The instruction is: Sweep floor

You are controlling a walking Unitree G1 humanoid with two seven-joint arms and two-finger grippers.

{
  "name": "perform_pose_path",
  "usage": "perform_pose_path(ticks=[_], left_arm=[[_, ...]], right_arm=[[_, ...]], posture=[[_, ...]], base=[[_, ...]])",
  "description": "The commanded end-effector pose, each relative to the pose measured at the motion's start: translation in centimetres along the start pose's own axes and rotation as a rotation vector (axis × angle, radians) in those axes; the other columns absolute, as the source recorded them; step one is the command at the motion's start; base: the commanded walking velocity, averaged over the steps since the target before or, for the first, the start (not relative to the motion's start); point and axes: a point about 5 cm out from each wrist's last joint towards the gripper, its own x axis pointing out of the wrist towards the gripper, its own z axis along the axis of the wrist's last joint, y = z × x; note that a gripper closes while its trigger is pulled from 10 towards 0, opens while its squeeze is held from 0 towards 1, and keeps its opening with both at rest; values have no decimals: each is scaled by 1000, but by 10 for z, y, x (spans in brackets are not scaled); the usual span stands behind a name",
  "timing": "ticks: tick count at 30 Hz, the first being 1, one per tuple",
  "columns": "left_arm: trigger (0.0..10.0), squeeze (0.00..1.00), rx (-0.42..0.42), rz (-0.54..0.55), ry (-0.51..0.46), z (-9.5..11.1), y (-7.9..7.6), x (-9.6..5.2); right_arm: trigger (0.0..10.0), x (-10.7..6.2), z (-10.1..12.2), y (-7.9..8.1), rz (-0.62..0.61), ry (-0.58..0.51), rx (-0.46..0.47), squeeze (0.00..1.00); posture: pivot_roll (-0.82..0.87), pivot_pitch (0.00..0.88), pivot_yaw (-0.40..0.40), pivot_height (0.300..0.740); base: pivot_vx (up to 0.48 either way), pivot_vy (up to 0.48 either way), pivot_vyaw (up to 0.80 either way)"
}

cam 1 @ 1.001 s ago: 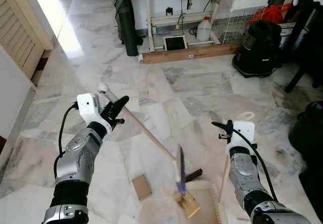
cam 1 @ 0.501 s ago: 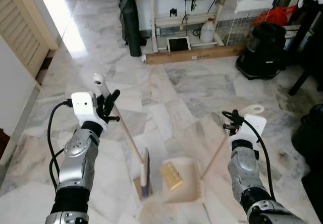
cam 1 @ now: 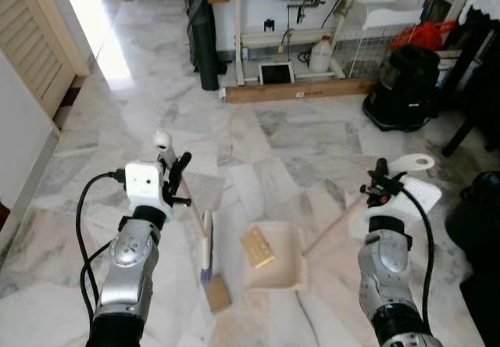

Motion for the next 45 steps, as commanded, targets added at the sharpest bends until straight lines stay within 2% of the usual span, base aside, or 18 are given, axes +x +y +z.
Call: perform_pose_path(ticks=[1,3,4,9,11,13,16,17,22,26,27,28,31,32,33,37,41,45], left_arm=[[10000,0,12,-30,-60,13,-3,6],[10000,0,-60,-31,-60,14,-4,8],[10000,0,-142,-23,-63,16,-3,10],[10000,0,-252,17,-88,22,2,12],[10000,0,-213,26,-109,27,6,12],[10000,0,-26,51,-111,30,13,13],[10000,0,129,105,-111,30,20,12],[10000,0,156,104,-117,30,20,11],[10000,0,142,68,-98,27,12,11],[10000,0,91,19,-97,26,2,12],[10000,0,11,3,-97,25,-3,13],[10000,0,11,3,-97,25,-3,13],[10000,0,-159,-5,-86,26,-8,15],[10000,0,-250,-29,-68,25,-9,16],[10000,0,-251,-38,-65,26,-9,17],[10000,0,-206,-13,-63,25,-3,17],[10000,0,-53,37,-94,29,7,15],[10000,0,76,18,-131,35,4,12]], right_arm=[[10000,3,10,7,14,-45,30,0],[10000,1,10,8,18,-42,35,0],[10000,0,9,9,25,-35,38,0],[10000,-5,8,6,26,-9,35,0],[10000,-6,7,6,30,-2,39,0],[10000,-7,7,8,34,7,42,0],[10000,-6,7,9,31,14,45,0],[10000,-6,7,9,30,16,47,0],[10000,-6,8,10,35,25,49,0],[10000,-6,9,9,34,29,47,0],[10000,-6,10,9,31,30,48,0],[10000,-6,10,9,31,30,48,0],[10000,-6,11,8,28,29,49,0],[10000,-6,11,7,25,29,50,0],[10000,-7,12,6,24,29,49,0],[10000,-7,12,5,21,32,47,0],[10000,-7,12,6,20,33,45,0],[10000,-5,14,9,26,31,47,0]], posture=[[22,0,5,740],[22,0,5,740],[21,0,5,740],[23,0,4,740],[26,0,2,740],[33,0,-1,740],[35,0,-1,740],[36,0,-3,740],[37,0,-3,740],[34,0,0,740],[31,0,1,740],[31,0,1,740],[29,0,4,740],[28,0,5,740],[30,0,7,740],[31,0,7,740],[34,0,6,740],[35,0,6,740]], base=[[0,0,0],[0,0,0],[0,0,0],[0,0,0],[0,0,0],[0,0,0],[0,0,0],[0,0,0],[0,0,0],[0,0,0],[0,0,0],[0,0,0],[0,0,0],[0,0,0],[0,0,0],[0,0,0],[0,0,0],[0,0,0]])
